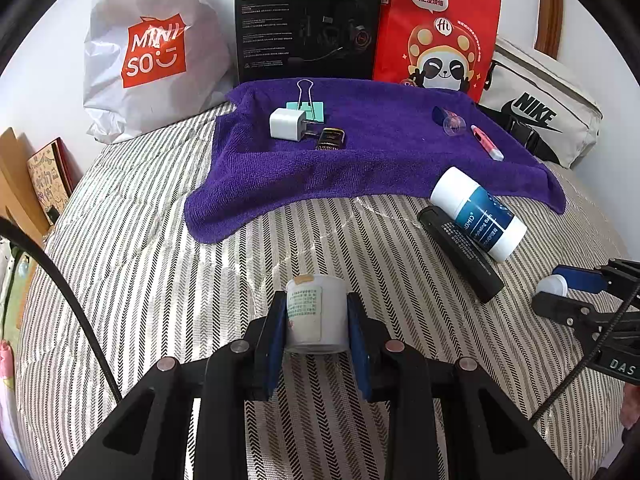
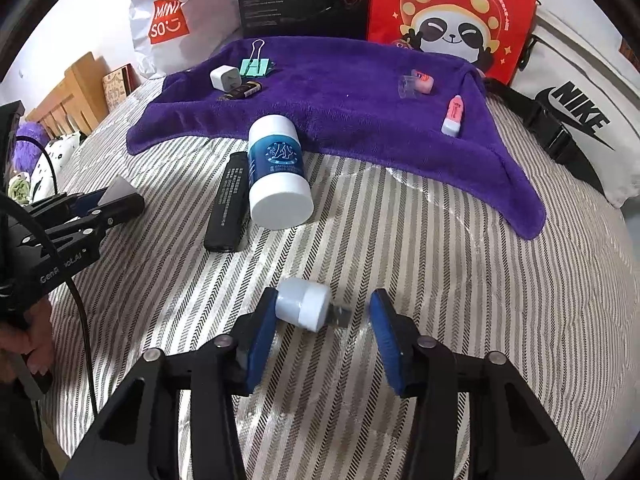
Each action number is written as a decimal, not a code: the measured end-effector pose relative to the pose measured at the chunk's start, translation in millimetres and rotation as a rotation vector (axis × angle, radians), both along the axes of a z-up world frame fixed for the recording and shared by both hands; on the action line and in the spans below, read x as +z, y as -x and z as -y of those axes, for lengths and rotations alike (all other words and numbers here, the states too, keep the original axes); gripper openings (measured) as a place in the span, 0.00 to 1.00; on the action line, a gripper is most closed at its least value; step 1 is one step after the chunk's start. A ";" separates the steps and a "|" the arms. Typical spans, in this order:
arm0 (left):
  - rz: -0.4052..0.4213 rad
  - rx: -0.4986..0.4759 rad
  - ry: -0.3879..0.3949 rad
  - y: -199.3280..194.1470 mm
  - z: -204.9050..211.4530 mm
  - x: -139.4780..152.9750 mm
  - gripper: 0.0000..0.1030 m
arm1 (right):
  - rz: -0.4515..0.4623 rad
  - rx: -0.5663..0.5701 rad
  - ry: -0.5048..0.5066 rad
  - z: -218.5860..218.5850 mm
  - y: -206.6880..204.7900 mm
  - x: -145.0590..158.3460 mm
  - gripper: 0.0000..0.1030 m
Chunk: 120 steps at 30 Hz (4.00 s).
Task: Organize rigid objects
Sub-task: 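Grasp the small white USB plug with the right tool, then carry the white jar toward the towel with the left tool while the right tool carries the USB plug, then lower the USB plug onto the towel beside the clear box and open the right tool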
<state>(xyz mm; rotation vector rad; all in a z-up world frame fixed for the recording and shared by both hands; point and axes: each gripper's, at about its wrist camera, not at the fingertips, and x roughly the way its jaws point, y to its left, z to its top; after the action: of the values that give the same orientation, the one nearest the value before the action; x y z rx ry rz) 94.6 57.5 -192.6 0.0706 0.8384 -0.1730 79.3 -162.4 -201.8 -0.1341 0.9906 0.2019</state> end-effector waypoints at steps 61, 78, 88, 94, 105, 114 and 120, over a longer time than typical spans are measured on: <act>-0.088 -0.016 0.103 -21.9 0.1 35.7 0.26 | 0.052 0.012 -0.153 70.6 -23.1 42.2 0.35; -0.054 0.014 0.108 -62.4 -11.5 67.1 0.26 | 0.104 0.018 -0.153 71.7 -73.8 62.8 0.35; -0.062 0.022 0.108 -86.9 -18.3 64.8 0.26 | 0.100 0.023 -0.145 68.6 -131.0 62.7 0.35; -0.070 0.044 0.126 -94.4 -29.7 61.5 0.26 | 0.061 0.033 -0.124 59.4 -159.8 46.2 0.35; -0.079 0.059 0.139 -100.1 -42.3 55.0 0.26 | 0.023 0.039 -0.074 46.2 -188.7 20.3 0.35; -0.097 0.061 0.142 -100.1 -47.2 50.2 0.26 | 0.026 0.046 -0.051 45.4 -195.3 12.6 0.35; -0.108 0.058 0.148 -99.8 -47.2 49.8 0.26 | 0.025 0.070 -0.044 42.6 -194.5 11.1 0.44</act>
<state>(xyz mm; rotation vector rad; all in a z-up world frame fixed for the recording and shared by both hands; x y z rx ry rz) 194.3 104.7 -142.7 -0.1020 0.9317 -0.1852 273.7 -205.0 -190.7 -0.1310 0.9565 0.2851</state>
